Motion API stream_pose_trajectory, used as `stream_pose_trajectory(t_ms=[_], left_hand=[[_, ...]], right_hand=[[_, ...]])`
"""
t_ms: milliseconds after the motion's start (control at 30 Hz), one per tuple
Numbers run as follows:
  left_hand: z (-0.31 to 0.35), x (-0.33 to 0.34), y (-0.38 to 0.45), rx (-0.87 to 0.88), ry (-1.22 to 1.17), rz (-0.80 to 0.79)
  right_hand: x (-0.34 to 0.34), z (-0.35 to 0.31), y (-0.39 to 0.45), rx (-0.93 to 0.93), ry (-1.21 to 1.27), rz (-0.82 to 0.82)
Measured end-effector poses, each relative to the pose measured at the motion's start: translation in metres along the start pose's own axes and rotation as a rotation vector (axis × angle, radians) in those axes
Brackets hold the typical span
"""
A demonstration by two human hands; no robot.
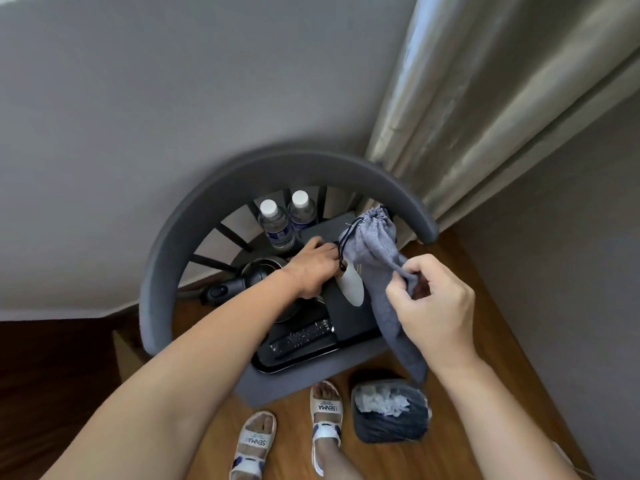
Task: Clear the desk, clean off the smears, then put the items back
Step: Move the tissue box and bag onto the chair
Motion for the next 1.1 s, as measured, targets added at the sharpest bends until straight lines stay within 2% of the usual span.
stream_pose_trajectory(t_ms=[67, 167, 367, 467, 667, 867, 967, 1100], left_hand=[[0.001, -0.006, -0.006, 0.014, -0.105, 0.059], [-0.006, -0.017, -0.024, -0.018, -0.389, 0.257], [-0.034, -0.028, -0.101, -0.429, -0.827, 0.477], [-0.043, -0.031, -0.135, -0.569, -1.027, 0.561], [-0.050, -0.026, -0.174, -0.658, -1.151, 0.649], [-0.050, -0.026, -0.194, -0.724, -1.252, 0.740], [-0.048, -0.024, -0.197, -0.718, -1.364, 0.762], [-0.049, -0.022, -0.204, -0.731, -1.519, 0.781]], right_hand=[[0.001, 0.002, 0.002, 0.004, 0.005, -0.010], [0.004, 0.003, 0.002, 0.011, 0.009, -0.024], [0.010, -0.011, 0.004, -0.006, 0.048, -0.060], [0.012, -0.023, 0.008, -0.042, 0.062, -0.074], [0.024, -0.050, 0.024, -0.074, 0.094, -0.063], [0.073, -0.068, 0.045, -0.159, 0.146, -0.197], [0.106, -0.074, 0.043, -0.243, 0.141, -0.269], [0.147, -0.068, 0.032, -0.251, 0.166, -0.337]])
Point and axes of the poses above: each hand's wrist, its own y-axis towards the middle knuckle, its own x-axis out of the palm, z = x × y, the point moved 8 cm from there along y, towards the middle knuckle, and after that the axes turned 11 degrees about y, right-handed, at the moved point
